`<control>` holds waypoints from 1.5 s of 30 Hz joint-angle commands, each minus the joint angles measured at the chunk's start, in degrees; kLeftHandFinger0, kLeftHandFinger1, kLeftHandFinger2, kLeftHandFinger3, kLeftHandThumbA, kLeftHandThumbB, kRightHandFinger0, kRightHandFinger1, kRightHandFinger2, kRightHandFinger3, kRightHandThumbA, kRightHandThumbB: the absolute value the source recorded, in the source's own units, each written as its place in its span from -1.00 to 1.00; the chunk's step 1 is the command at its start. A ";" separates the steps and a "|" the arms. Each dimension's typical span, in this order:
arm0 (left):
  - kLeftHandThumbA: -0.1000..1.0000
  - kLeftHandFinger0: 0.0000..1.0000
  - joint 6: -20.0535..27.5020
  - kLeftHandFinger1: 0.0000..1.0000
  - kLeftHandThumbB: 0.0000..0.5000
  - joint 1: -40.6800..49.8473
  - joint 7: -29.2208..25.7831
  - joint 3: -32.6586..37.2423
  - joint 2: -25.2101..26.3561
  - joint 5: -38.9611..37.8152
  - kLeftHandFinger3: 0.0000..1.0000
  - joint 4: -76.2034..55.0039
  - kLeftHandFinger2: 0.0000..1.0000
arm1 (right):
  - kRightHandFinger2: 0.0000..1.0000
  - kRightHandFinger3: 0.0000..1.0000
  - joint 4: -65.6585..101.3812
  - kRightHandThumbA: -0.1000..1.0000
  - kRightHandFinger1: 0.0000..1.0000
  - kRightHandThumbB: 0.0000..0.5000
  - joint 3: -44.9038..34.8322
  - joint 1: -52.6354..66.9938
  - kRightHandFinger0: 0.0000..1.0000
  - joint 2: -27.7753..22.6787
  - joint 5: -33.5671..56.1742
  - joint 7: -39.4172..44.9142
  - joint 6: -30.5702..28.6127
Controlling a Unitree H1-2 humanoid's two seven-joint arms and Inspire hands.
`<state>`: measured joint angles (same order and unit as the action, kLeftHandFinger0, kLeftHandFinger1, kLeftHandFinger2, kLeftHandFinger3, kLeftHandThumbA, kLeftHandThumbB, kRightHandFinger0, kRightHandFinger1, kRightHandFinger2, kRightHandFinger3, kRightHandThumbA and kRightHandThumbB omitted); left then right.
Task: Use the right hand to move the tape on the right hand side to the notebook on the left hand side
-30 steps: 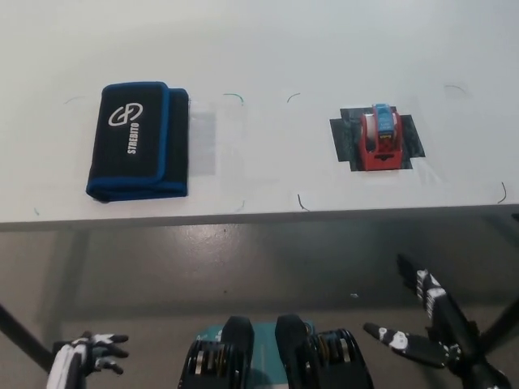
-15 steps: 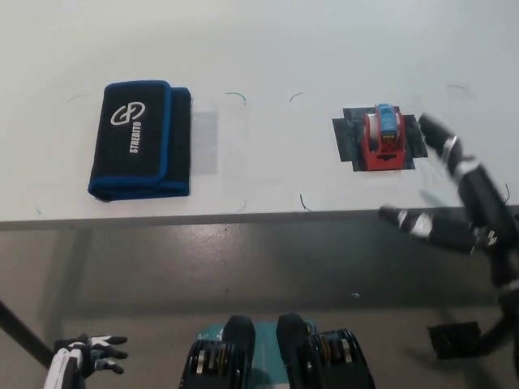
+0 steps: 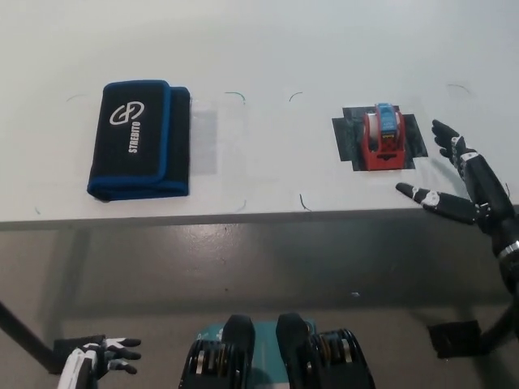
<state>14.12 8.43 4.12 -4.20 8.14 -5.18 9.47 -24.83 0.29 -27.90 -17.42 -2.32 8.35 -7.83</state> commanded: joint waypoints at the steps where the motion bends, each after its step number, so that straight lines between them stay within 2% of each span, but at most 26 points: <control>1: 1.00 -0.08 1.00 0.01 0.50 -0.18 0.58 0.57 0.15 0.76 0.62 -1.03 0.13 | 1.00 1.00 -5.53 1.00 1.00 0.32 -2.68 -6.24 1.00 0.28 1.82 -2.40 -1.95; 8: 1.00 -0.09 1.46 0.00 0.55 1.51 0.77 0.87 0.05 0.04 0.62 -1.20 0.15 | 1.00 1.00 -19.10 1.00 1.00 0.25 -2.62 -12.82 1.00 0.36 -0.54 -4.42 -4.07; 10: 1.00 -0.10 1.47 0.00 0.47 2.00 0.63 0.93 0.15 0.34 0.63 -1.59 0.16 | 1.00 1.00 -23.15 1.00 1.00 0.20 -2.06 -14.93 1.00 0.45 -1.00 -4.62 -5.84; 11: 0.99 -0.11 1.31 0.00 0.47 2.00 0.62 0.90 0.15 0.23 0.63 -1.59 0.15 | 1.00 1.00 -25.45 1.00 1.00 0.07 -1.36 -16.18 1.00 0.24 -1.72 -4.65 -6.71; 13: 0.98 -0.11 1.24 0.00 0.52 1.86 0.62 0.86 0.12 0.08 0.62 -1.53 0.14 | 1.00 1.00 -28.05 1.00 1.00 -0.03 -0.78 -17.65 1.00 0.13 -2.32 -5.16 -7.52; 14: 0.98 -0.09 1.14 0.00 0.57 1.89 0.58 0.84 0.25 0.23 0.62 -1.63 0.14 | 1.00 1.00 -31.72 0.99 1.00 -0.15 -0.68 -19.72 1.00 0.42 -2.20 -5.41 -8.72; 15: 0.99 -0.09 1.29 0.00 0.57 1.73 0.61 0.84 0.35 0.29 0.62 -1.55 0.14 | 1.00 1.00 -33.19 0.98 1.00 -0.16 -0.64 -20.55 1.00 0.50 -2.21 -5.56 -9.30; 18: 0.99 -0.04 1.60 -0.02 0.54 1.58 0.55 0.86 0.12 0.22 0.61 -1.43 0.11 | 1.00 1.00 -36.61 0.92 1.00 -0.03 -1.23 -22.49 1.00 0.78 -1.14 -4.95 -9.48; 21: 0.99 -0.04 1.80 -0.02 0.52 1.31 0.92 0.96 0.16 -0.19 0.64 -1.40 0.11 | 1.00 1.00 -39.53 0.99 1.00 0.27 -1.11 -24.02 1.00 1.38 -0.99 -4.83 -10.45; 22: 0.99 -0.05 1.83 -0.03 0.52 1.29 0.90 0.95 0.15 -0.17 0.63 -1.37 0.11 | 1.00 1.00 -40.00 0.99 1.00 0.27 -1.09 -24.22 1.00 1.44 -0.97 -4.81 -10.75; 23: 0.97 -0.05 2.07 -0.03 0.36 1.00 1.11 0.98 0.31 -0.25 0.66 -1.08 0.12 | 1.00 1.00 -40.25 0.98 1.00 0.27 -1.17 -24.48 1.00 1.83 -0.77 -4.70 -10.47; 26: 0.94 -0.08 2.82 -0.06 0.30 0.44 1.28 0.91 0.37 -0.43 0.66 -0.40 0.12 | 1.00 1.00 -42.60 0.95 1.00 0.39 -0.93 -25.63 1.00 2.37 -0.85 -4.49 -11.40; 28: 0.93 -0.08 2.36 -0.06 0.45 0.00 1.38 0.81 0.35 -0.71 0.66 -0.55 0.11 | 1.00 1.00 -42.80 1.00 1.00 0.40 -0.50 -25.84 1.00 2.50 -1.28 -4.40 -11.44; 33: 0.91 -0.04 0.60 -0.03 0.48 -1.44 1.40 0.83 0.46 -0.51 0.75 -0.87 0.13 | 1.00 1.00 -41.71 1.00 1.00 0.26 1.32 -25.96 1.00 2.76 -2.98 -5.01 -12.48; 37: 0.90 -0.02 0.16 -0.02 0.48 -2.66 1.55 0.91 1.01 0.07 0.76 -0.60 0.17 | 1.00 1.00 -42.98 1.00 1.00 0.32 1.71 -26.20 1.00 3.42 -2.33 -5.18 -13.72; 38: 0.88 -0.04 0.24 -0.01 0.53 -2.83 1.75 0.91 1.12 -0.10 0.77 -0.35 0.19 | 1.00 1.00 -42.47 1.00 1.00 0.45 1.87 -25.93 1.00 4.16 -2.15 -4.81 -13.00; 39: 0.87 -0.05 0.48 -0.01 0.53 -3.14 1.98 1.02 1.09 -0.25 0.78 -0.09 0.19 | 1.00 1.00 -41.64 1.00 1.00 0.40 1.90 -25.46 1.00 4.39 -1.98 -4.75 -12.91; 41: 0.86 -0.06 0.81 -0.01 0.48 -3.64 2.11 1.16 1.04 -0.12 0.79 0.12 0.19 | 1.00 1.00 -40.78 1.00 1.00 0.25 2.31 -25.06 1.00 5.04 -2.15 -4.60 -12.81; 42: 0.85 -0.07 0.90 -0.01 0.47 -3.66 2.14 1.11 1.00 -0.15 0.79 0.16 0.18 | 1.00 1.00 -40.68 1.00 1.00 0.23 2.51 -25.00 1.00 5.16 -2.40 -4.73 -12.81; 43: 0.84 -0.09 0.85 -0.04 0.34 -3.96 2.18 1.11 0.98 -0.15 0.79 0.19 0.18 | 1.00 1.00 -41.20 1.00 1.00 0.28 2.74 -25.16 1.00 5.86 -2.36 -4.54 -12.55; 45: 0.84 -0.11 0.59 -0.05 0.29 -4.13 1.98 1.14 0.92 0.24 0.79 0.18 0.18 | 1.00 1.00 -41.81 1.00 1.00 0.25 3.59 -25.18 1.00 6.62 -3.14 -5.35 -13.19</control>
<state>14.11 4.86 5.38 -3.19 8.27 -5.20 10.13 -67.09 2.39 -50.61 -12.68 -3.97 3.04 -18.01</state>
